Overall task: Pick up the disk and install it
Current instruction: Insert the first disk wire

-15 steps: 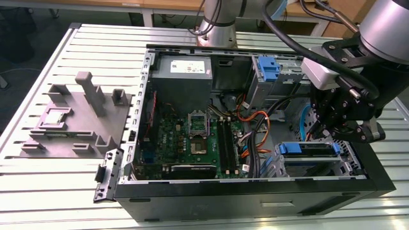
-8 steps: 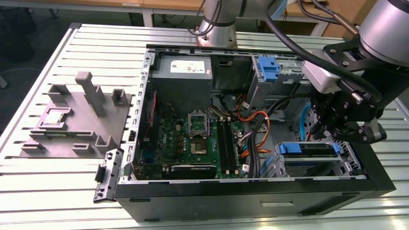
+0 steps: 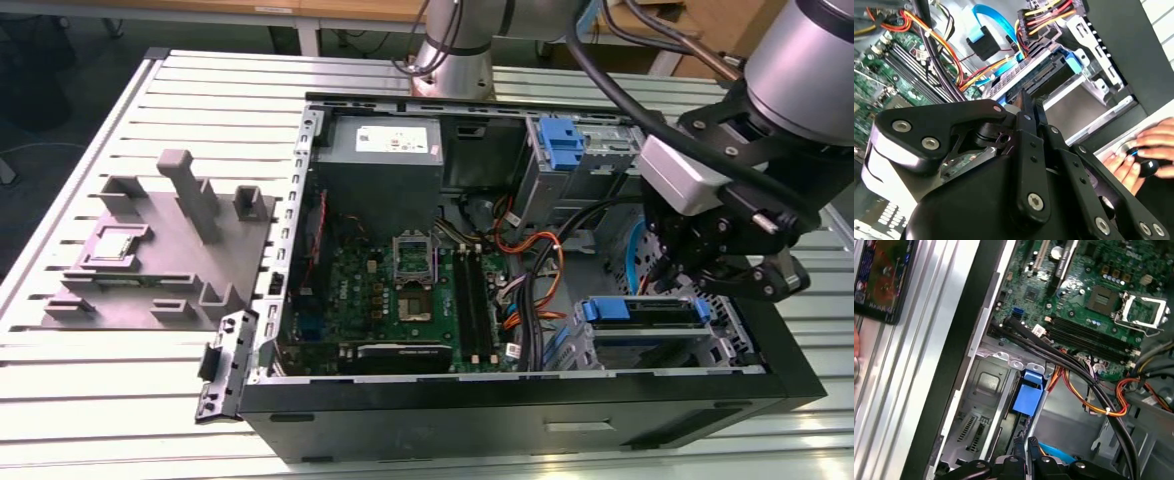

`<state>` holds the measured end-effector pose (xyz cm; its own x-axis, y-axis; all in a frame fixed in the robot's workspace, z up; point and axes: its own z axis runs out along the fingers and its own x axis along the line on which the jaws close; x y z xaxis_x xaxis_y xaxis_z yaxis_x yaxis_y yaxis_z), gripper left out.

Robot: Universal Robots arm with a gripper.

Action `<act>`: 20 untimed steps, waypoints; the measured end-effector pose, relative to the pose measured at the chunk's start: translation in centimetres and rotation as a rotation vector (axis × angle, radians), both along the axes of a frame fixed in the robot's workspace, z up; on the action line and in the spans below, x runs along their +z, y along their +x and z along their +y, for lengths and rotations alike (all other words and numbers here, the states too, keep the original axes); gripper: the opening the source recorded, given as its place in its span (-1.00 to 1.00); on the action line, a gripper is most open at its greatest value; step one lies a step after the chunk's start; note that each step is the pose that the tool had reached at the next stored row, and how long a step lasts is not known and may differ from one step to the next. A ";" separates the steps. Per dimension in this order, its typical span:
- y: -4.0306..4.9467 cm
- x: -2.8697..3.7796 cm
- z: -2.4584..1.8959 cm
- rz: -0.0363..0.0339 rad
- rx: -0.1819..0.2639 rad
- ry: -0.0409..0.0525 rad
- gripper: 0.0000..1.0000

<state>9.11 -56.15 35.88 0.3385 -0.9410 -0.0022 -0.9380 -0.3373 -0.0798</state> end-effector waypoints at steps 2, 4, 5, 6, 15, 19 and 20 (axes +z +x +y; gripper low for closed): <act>0.00 -0.01 0.00 -0.0013 0.015 0.0000 -0.65; 0.00 -0.01 0.01 -0.0014 0.015 0.0001 -0.65; 0.00 -0.02 0.02 -0.0015 0.015 0.0002 -0.65; 0.01 -0.02 0.04 -0.0018 0.015 0.0003 -0.65; 0.12 0.03 0.21 -0.0104 0.020 -0.0001 -0.65; 0.12 -0.07 0.22 -0.0174 0.074 0.0002 -0.65; 0.12 -0.09 0.22 -0.0190 0.090 0.0001 -0.65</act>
<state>9.23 -55.93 35.78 0.4215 -0.9068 0.0049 -0.9023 -0.4200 -0.0973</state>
